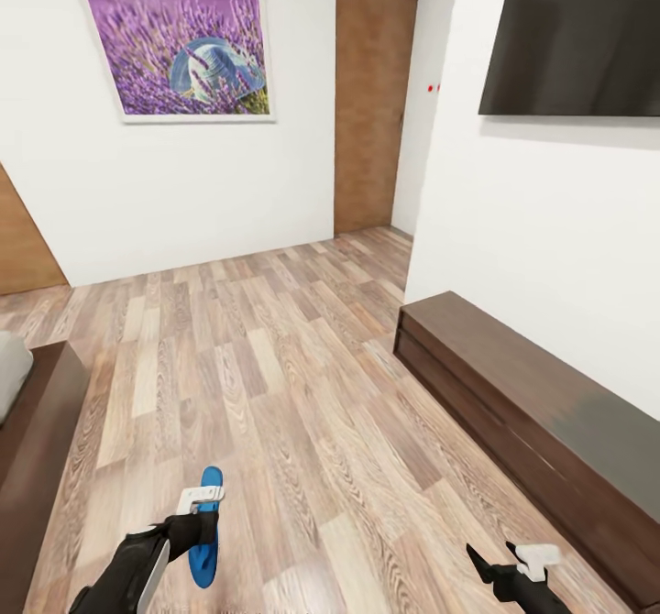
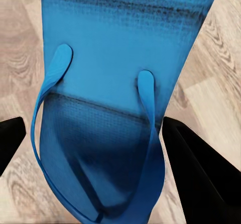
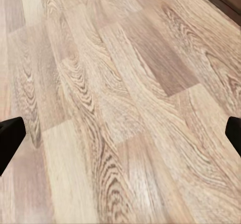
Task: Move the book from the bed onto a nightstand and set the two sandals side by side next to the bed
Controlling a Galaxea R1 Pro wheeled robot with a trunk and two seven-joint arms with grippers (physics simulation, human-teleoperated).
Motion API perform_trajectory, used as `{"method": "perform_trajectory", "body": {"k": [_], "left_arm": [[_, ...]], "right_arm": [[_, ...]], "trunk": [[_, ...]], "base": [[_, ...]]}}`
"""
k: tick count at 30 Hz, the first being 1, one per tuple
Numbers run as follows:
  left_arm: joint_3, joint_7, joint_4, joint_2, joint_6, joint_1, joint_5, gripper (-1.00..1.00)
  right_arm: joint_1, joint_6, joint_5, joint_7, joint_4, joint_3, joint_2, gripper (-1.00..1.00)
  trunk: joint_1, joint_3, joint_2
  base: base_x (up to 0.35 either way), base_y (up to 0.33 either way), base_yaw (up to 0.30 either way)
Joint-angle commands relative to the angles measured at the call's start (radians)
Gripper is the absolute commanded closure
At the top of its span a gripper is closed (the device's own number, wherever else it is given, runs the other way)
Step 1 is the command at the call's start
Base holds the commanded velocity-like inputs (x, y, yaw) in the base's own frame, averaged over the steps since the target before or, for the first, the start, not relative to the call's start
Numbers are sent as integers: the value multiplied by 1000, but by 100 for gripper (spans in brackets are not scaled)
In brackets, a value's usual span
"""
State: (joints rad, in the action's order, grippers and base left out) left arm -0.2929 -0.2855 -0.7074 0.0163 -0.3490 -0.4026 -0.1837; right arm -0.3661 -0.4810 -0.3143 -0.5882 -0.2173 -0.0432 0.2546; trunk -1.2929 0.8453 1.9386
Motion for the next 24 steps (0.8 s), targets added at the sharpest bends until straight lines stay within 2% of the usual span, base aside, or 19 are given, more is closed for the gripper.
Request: {"method": "perform_trajectory", "body": {"k": [1, 24], "left_arm": [[-5, -9, -1, -1, -4, -1, -11, 100], [-5, -9, -1, -1, -4, -1, -11, 100]], "right_arm": [[0, 1, -6, -10, 1, -4, 0, -100], [0, 1, -6, -10, 1, -4, 0, -100]], "trunk": [[0, 2, 0], [0, 25, 0]], "base": [[0, 0, 230], [0, 0, 229]]}}
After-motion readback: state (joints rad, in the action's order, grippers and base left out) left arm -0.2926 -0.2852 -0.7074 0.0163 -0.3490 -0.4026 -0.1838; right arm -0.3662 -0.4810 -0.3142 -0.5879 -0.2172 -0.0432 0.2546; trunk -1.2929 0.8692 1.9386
